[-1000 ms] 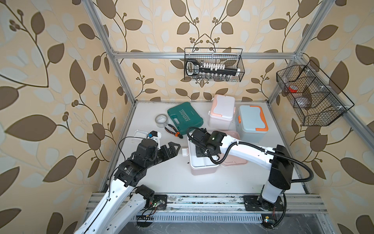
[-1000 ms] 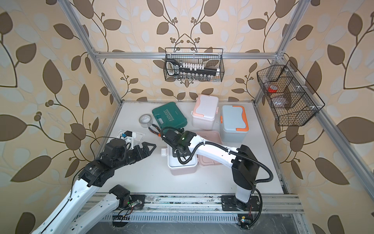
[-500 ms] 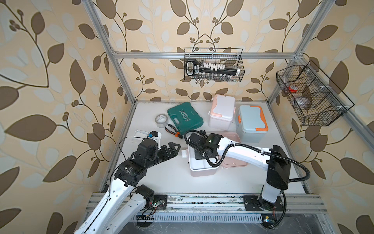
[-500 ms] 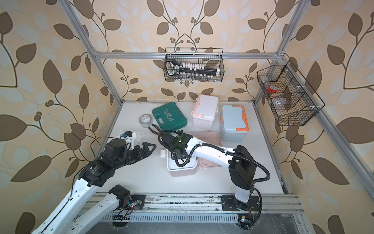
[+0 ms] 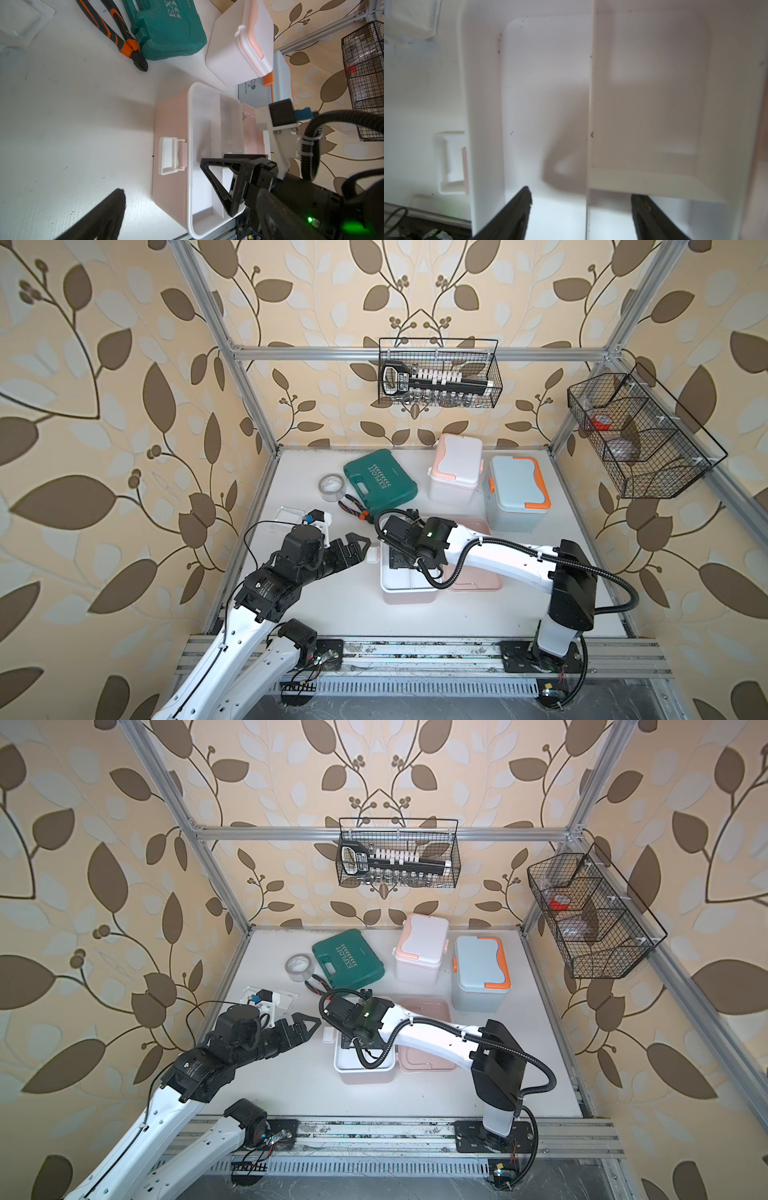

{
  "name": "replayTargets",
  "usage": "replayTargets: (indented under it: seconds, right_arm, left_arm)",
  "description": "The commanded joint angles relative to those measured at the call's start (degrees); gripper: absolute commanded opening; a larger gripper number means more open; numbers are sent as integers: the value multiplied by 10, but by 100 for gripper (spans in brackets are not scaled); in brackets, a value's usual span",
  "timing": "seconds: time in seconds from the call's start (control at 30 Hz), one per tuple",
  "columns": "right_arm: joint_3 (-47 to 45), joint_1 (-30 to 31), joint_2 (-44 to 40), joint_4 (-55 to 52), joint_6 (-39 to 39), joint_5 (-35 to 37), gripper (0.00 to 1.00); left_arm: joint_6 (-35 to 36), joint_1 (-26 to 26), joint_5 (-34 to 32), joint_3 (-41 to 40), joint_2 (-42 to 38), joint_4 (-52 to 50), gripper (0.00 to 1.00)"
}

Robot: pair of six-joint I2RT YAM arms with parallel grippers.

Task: Open first aid kits and take out gauze
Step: Place the compartment layer in the first aid kit, then close the lid of the first aid kit.

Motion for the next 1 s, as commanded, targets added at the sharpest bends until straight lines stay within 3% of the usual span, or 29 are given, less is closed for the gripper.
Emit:
replayTargets:
  seconds: [0.0,0.1,0.2,0.3,0.53,0.77,0.97]
  right_arm:
    - [6,1,-63,-12,-25,40,88]
    - [-6,-1,-110,17,-79,51,99]
    - [-47,-17,-176,62,-141,55,100]
    - [-117,-64,-261,129,-187,10,99]
    - [-237,-277,-399,187,-246,-161,100]
    - [-316,-479,-411,198,-275,-357,99]
    - [-394,-575,-402,235,-280,-457,100]
  left_arm:
    - [25,-6,33,34,7,13,99]
    - [31,-6,57,52,14,19,99]
    - [37,-7,59,83,18,4,99]
    - [46,-7,52,118,20,-20,99]
    - [70,-7,40,192,39,-83,99]
    - [68,-7,78,185,82,-106,99]
    - [60,-26,82,166,103,-119,99]
